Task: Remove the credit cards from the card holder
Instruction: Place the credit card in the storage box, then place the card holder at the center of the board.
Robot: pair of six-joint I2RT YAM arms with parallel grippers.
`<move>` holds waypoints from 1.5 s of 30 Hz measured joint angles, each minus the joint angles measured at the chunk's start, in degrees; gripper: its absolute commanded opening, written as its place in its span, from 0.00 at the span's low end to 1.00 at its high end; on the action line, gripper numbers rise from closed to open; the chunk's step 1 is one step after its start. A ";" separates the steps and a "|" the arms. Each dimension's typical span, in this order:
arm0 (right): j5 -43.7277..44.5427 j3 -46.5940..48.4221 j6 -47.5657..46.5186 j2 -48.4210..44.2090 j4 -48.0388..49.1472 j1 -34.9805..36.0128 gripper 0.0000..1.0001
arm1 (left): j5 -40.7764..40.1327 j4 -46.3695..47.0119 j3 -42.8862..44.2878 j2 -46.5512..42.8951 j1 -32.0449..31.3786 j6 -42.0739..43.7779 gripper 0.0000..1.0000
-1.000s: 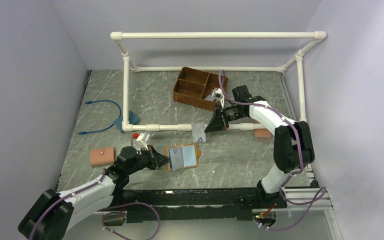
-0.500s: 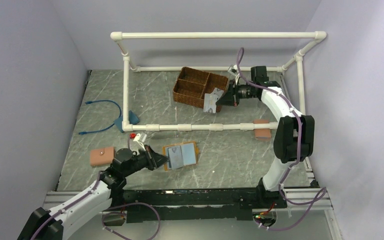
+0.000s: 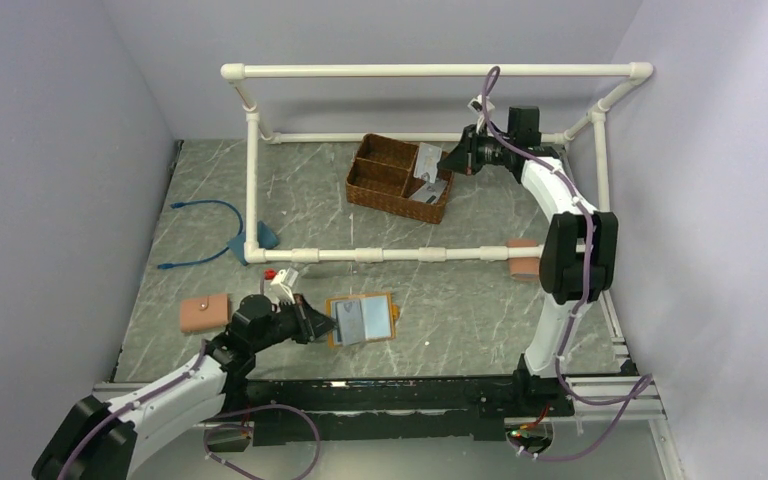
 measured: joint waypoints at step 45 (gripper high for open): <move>12.41 -19.54 -16.46 -30.60 -6.99 2.27 1.00 | 1.36 7.15 0.02 5.55 0.74 -3.48 0.00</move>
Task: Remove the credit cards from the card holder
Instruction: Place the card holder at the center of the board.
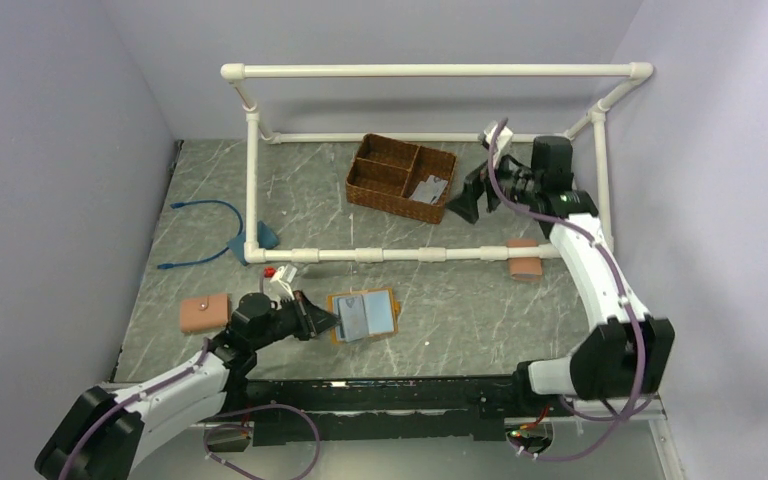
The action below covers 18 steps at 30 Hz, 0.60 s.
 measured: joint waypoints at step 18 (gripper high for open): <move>-12.81 -22.40 -8.61 -14.32 -0.90 13.66 0.96 | 0.17 -6.38 0.07 -1.99 0.04 -5.51 0.00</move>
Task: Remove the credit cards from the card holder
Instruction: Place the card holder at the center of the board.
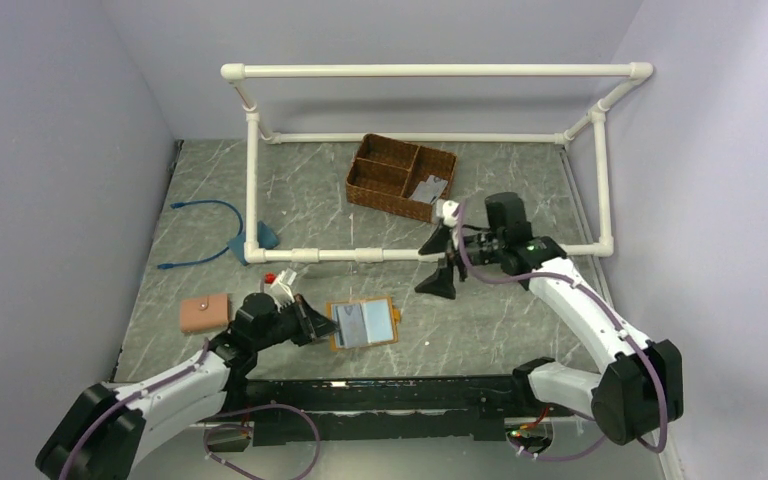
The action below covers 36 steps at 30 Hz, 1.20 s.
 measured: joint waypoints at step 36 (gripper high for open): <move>15.93 -6.10 -13.70 1.14 -3.04 12.22 0.95 | -11.41 -36.37 22.01 6.27 1.18 7.89 0.00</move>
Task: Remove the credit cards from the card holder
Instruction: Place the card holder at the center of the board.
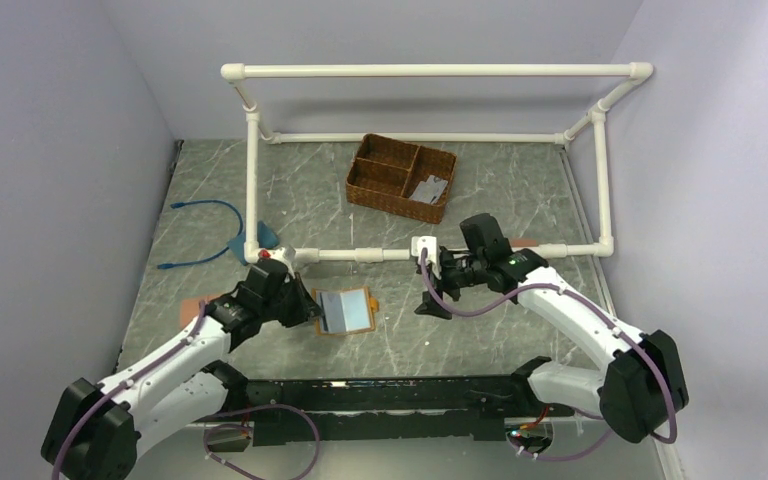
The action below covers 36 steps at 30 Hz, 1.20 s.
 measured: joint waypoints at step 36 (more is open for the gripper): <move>-1.29 0.00 0.31 -7.89 -0.46 -11.47 0.98 | -39.60 -52.22 22.16 -12.74 4.98 -29.70 0.82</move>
